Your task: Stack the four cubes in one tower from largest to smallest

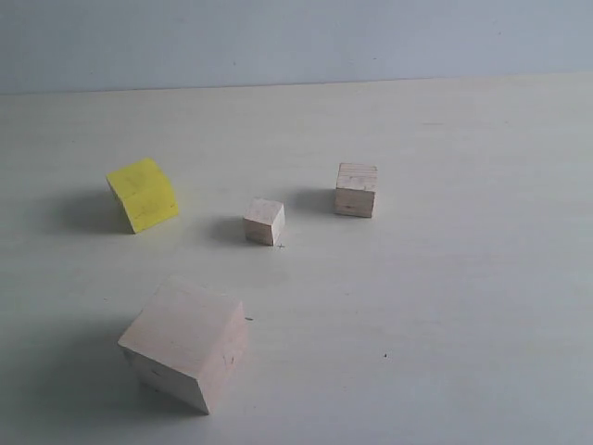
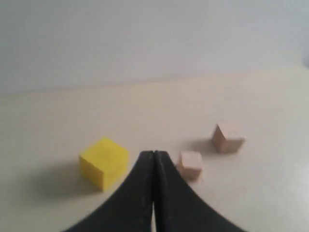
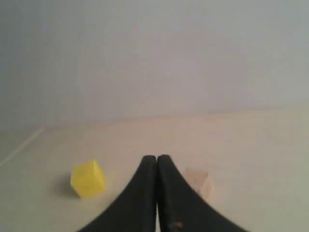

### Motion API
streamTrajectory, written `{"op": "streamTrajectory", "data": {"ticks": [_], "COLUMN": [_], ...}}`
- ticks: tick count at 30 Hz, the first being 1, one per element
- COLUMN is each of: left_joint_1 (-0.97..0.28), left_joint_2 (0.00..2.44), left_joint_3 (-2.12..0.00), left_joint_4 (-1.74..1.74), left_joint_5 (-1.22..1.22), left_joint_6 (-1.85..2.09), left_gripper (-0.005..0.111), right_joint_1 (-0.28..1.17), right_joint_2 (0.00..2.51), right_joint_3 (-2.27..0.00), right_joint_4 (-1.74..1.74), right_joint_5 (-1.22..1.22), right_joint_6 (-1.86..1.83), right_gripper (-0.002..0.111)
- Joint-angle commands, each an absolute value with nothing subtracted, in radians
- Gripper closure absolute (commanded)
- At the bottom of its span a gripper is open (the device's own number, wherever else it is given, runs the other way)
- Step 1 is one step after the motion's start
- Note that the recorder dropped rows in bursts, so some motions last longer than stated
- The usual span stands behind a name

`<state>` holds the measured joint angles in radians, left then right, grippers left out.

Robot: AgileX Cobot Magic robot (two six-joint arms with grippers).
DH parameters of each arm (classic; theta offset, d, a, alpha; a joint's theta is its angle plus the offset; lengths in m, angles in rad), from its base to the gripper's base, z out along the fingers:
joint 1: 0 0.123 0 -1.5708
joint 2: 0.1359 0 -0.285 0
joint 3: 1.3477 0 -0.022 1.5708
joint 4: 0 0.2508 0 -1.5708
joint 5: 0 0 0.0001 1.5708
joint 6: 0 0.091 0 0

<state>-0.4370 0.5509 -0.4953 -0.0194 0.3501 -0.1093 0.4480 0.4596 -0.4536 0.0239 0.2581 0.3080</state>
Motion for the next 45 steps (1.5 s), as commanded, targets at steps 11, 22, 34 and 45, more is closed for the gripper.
{"op": "streamTrajectory", "data": {"ticks": [11, 22, 34, 45], "left_joint_1": [-0.547, -0.547, -0.547, -0.547], "left_joint_2": [0.722, 0.722, 0.858, 1.135], "left_joint_3": [-0.503, -0.501, -0.359, -0.355], "left_joint_4": [-0.27, -0.522, -0.641, -0.882], "left_joint_5": [0.45, 0.547, 0.724, 0.694], "left_joint_6": [-0.113, -0.111, -0.016, 0.422], "left_gripper": [0.107, 0.107, 0.107, 0.107], "right_joint_1": [0.519, 0.519, 0.535, 0.535], "right_joint_2": [0.557, 0.557, 0.578, 0.584], "right_joint_3": [-0.461, -0.461, -0.461, -0.461], "right_joint_4": [0.206, 0.202, 0.194, 0.178], "right_joint_5": [0.394, 0.35, 0.351, 0.334], "right_joint_6": [0.311, 0.315, 0.258, 0.226], "right_gripper": [0.108, 0.108, 0.108, 0.108]}}
